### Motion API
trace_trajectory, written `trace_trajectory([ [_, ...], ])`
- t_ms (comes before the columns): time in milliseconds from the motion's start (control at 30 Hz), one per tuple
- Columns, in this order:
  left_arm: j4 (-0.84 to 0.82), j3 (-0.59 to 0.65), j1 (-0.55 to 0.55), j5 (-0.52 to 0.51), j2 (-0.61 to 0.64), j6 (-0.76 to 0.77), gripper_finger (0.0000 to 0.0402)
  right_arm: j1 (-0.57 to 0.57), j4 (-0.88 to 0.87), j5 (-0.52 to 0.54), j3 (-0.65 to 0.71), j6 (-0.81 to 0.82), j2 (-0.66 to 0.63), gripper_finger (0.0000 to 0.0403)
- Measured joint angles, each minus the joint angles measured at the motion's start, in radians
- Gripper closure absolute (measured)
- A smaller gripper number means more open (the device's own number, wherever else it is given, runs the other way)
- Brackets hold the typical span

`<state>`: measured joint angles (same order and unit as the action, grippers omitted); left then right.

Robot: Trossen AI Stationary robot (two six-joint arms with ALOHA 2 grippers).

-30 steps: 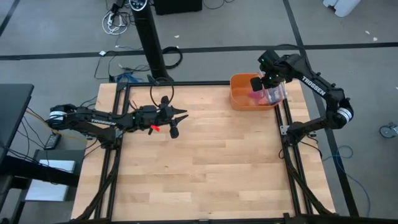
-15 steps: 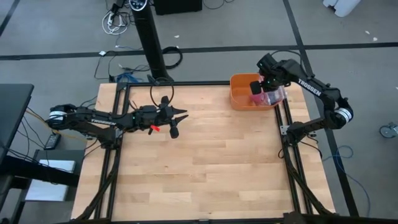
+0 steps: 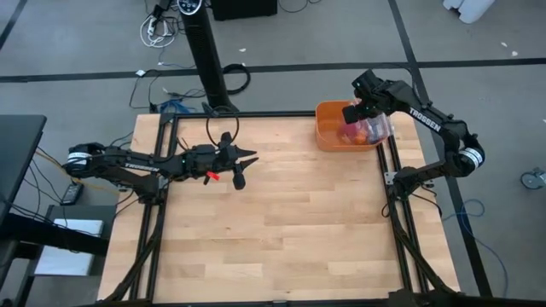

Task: Roll bandage
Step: Put the packed pink bandage into the orange bin, then move the orange bin to the top center of the table

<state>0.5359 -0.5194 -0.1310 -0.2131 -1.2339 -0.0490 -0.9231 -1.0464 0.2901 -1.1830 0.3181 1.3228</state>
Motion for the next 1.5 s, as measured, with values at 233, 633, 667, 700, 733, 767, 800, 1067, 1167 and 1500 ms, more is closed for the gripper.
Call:
trace_trajectory([
  [233, -0.015, 0.0, 0.0, 0.0, 0.0, -0.004, 0.0298, 0.038, 0.0, 0.001, -0.063, -0.005, 0.0, 0.0227],
  [633, -0.118, 0.0, 0.0, 0.085, 0.123, -0.053, 0.0337, 0.242, 0.265, -0.136, 0.104, -0.087, 0.0, 0.039],
  [667, -0.122, 0.0, 0.0, 0.097, 0.136, -0.053, 0.0344, 0.242, 0.283, -0.16, 0.121, -0.077, 0.001, 0.0388],
  [700, -0.134, -0.001, 0.0, 0.097, 0.15, -0.053, 0.0351, 0.242, 0.31, -0.187, 0.137, -0.071, 0.0, 0.0387],
  [733, -0.16, -0.001, 0.0, 0.096, 0.164, -0.055, 0.0358, 0.242, 0.337, -0.213, 0.155, -0.064, 0.001, 0.0389],
  [767, -0.18, 0.0, 0.0, 0.096, 0.174, -0.057, 0.0365, 0.242, 0.355, -0.232, 0.172, -0.059, 0.0, 0.0393],
  [800, -0.182, 0.0, 0.0, 0.096, 0.177, -0.057, 0.0372, 0.242, 0.371, -0.247, 0.191, -0.058, 0.003, 0.0397],
  [1067, -0.243, 0.0, 0.0, 0.092, 0.177, -0.052, 0.0393, 0.324, 0.466, -0.308, 0.226, -0.039, 0.135, 0.04],
  [1167, -0.255, 0.0, 0.0, 0.092, 0.194, -0.047, 0.0393, 0.376, 0.602, -0.358, 0.226, -0.025, 0.176, 0.04],
  [1500, -0.282, 0.0, 0.0, 0.08, 0.212, -0.052, 0.0394, 0.454, 0.846, -0.454, 0.033, 0.001, 0.433, 0.0402],
])
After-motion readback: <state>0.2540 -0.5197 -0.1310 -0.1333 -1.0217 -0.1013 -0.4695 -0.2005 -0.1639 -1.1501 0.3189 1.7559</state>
